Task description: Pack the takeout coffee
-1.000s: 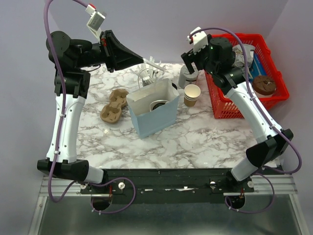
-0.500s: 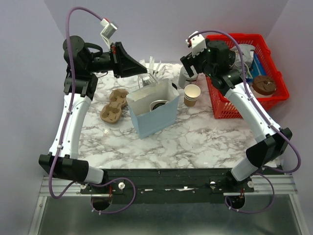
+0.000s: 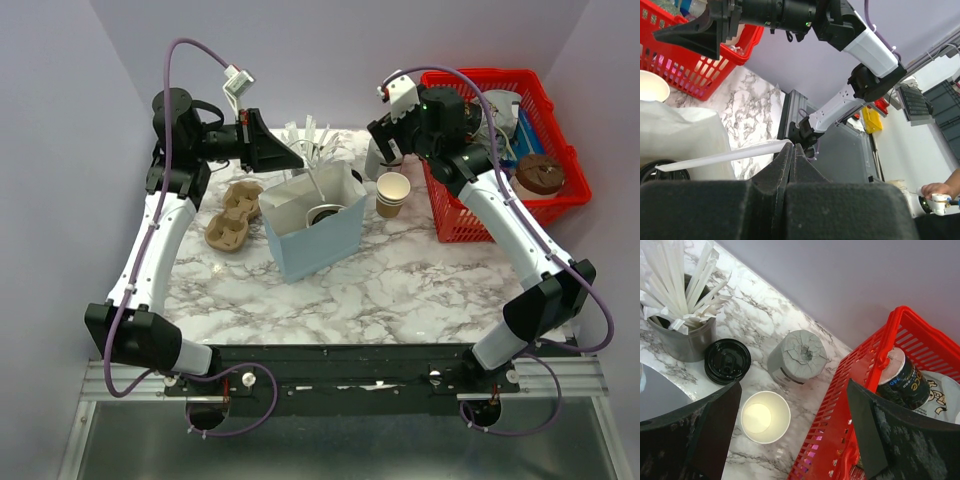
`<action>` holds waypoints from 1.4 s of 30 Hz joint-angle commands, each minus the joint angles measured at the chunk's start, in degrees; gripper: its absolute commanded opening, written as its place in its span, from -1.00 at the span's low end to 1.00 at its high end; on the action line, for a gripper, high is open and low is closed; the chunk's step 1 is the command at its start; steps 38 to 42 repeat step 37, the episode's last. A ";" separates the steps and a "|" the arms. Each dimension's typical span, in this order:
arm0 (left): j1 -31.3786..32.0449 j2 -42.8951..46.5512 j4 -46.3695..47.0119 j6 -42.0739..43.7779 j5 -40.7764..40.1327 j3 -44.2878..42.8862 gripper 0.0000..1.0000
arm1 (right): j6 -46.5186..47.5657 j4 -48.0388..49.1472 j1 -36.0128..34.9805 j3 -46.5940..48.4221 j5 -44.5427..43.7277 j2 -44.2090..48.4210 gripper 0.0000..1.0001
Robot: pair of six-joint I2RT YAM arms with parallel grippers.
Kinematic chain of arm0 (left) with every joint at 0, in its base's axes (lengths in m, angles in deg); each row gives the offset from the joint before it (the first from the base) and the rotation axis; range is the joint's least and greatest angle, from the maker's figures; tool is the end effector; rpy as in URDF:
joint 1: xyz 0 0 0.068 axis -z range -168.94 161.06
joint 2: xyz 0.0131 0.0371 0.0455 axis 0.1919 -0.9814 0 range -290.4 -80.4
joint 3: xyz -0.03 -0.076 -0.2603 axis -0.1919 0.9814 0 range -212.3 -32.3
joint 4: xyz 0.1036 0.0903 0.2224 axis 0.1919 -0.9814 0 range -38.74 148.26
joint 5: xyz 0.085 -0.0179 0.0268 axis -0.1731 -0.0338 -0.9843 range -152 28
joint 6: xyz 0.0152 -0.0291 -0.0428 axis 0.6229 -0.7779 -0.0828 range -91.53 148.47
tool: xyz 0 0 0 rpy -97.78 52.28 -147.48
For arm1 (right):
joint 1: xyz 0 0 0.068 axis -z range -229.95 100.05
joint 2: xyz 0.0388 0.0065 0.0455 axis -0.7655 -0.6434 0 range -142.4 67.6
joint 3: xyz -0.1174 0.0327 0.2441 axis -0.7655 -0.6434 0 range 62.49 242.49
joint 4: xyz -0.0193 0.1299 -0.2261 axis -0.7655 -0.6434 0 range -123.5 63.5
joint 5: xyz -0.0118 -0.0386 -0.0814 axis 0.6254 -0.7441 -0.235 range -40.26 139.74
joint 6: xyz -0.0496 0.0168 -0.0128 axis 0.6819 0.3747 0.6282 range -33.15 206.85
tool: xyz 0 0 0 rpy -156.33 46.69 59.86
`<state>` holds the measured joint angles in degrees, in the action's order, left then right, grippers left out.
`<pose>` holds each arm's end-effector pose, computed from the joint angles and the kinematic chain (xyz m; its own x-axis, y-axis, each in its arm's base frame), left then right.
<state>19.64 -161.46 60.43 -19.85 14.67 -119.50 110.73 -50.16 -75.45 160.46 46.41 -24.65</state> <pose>0.2890 -0.0787 0.4720 -0.6418 -0.0773 -0.7630 0.7627 0.0400 -0.6455 0.3370 0.1584 0.4277 -0.1005 -0.4957 -0.8627 -0.4600 0.7919 -0.4015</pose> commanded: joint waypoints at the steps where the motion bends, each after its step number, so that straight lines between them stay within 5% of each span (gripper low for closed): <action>1: -2.24 0.81 -12.95 9.79 -0.19 -1.82 -0.87 | 0.55 -1.65 0.18 0.20 2.89 0.84 0.91; 5: -4.18 -1.29 -33.16 30.75 -4.23 -10.34 -0.25 | 0.20 -3.40 0.27 1.16 2.98 1.19 0.95; 7: -4.27 -2.35 -41.62 35.73 -6.87 -14.47 -0.10 | -0.15 -4.11 0.27 2.13 5.61 1.28 0.96; 16: -4.27 -7.71 -41.81 41.45 -24.52 -27.05 0.38 | -6.01 -11.76 0.27 11.53 9.05 -0.21 1.00; 22: -4.27 -12.54 -38.39 42.42 -38.41 -32.15 0.76 | -14.65 -7.72 0.18 10.05 -4.38 3.99 1.00; 23: -4.36 -13.33 -38.39 43.12 -39.13 -33.03 0.97 | -14.65 -6.93 0.27 9.70 -5.27 4.53 1.00; 34: -4.45 -19.57 -38.39 50.16 -51.87 -38.66 0.97 | -13.86 -2.97 0.27 3.89 -11.68 9.54 1.00; 42: -4.45 -20.81 -38.39 50.51 -53.54 -40.33 0.97 | -12.55 -1.57 0.27 3.71 -14.23 9.19 1.00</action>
